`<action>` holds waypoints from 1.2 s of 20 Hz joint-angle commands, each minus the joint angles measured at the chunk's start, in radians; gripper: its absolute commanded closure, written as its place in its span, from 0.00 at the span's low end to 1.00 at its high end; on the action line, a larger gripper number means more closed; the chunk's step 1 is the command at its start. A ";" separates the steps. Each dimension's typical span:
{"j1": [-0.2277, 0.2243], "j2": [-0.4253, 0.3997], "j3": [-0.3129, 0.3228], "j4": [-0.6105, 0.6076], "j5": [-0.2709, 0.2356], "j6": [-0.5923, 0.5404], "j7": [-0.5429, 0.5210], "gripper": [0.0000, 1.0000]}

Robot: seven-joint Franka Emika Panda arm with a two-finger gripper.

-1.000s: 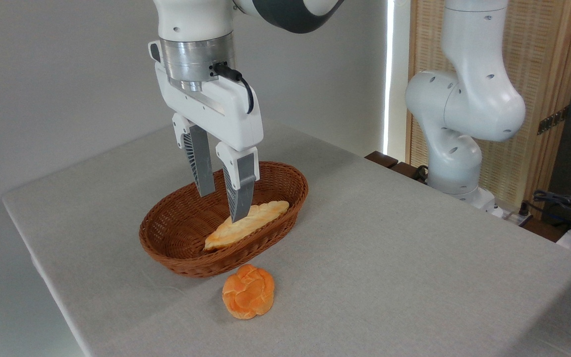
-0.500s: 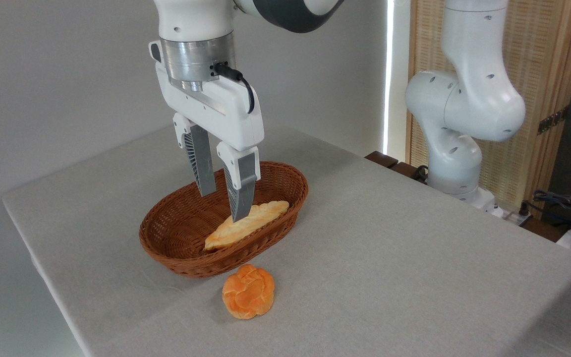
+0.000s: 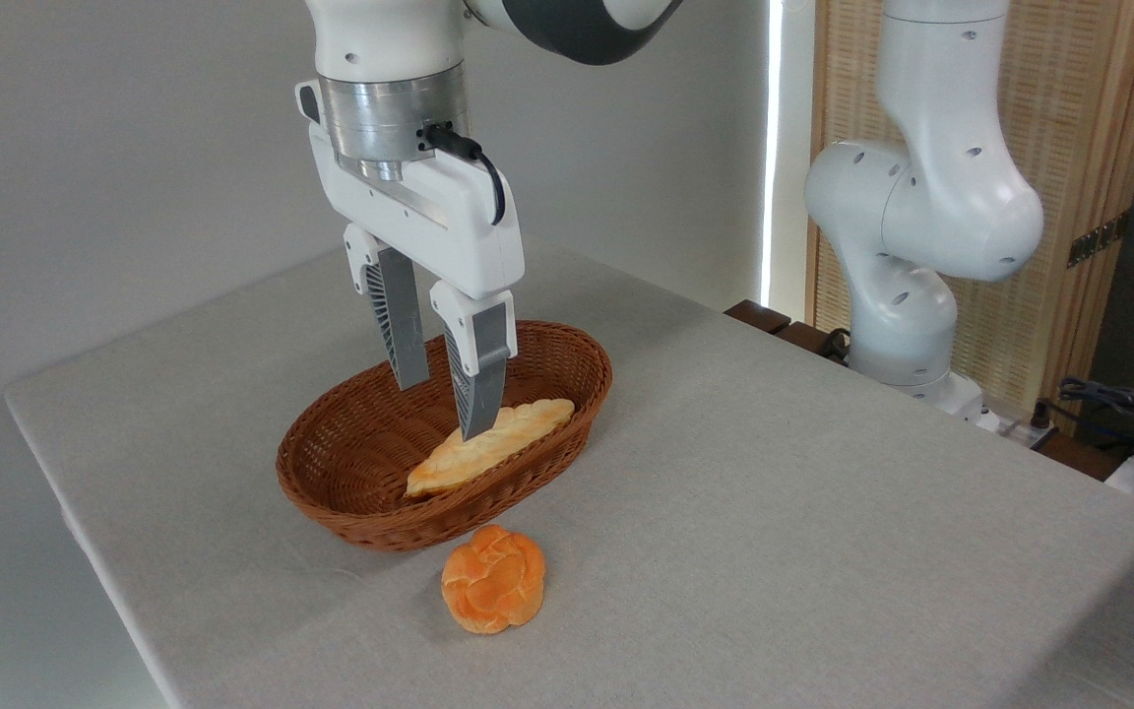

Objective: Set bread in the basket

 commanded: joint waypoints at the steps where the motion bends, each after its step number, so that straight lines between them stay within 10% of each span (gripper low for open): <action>1: -0.005 -0.001 0.005 0.018 -0.014 -0.032 -0.012 0.00; 24: -0.005 0.001 0.014 0.015 -0.013 -0.071 0.005 0.00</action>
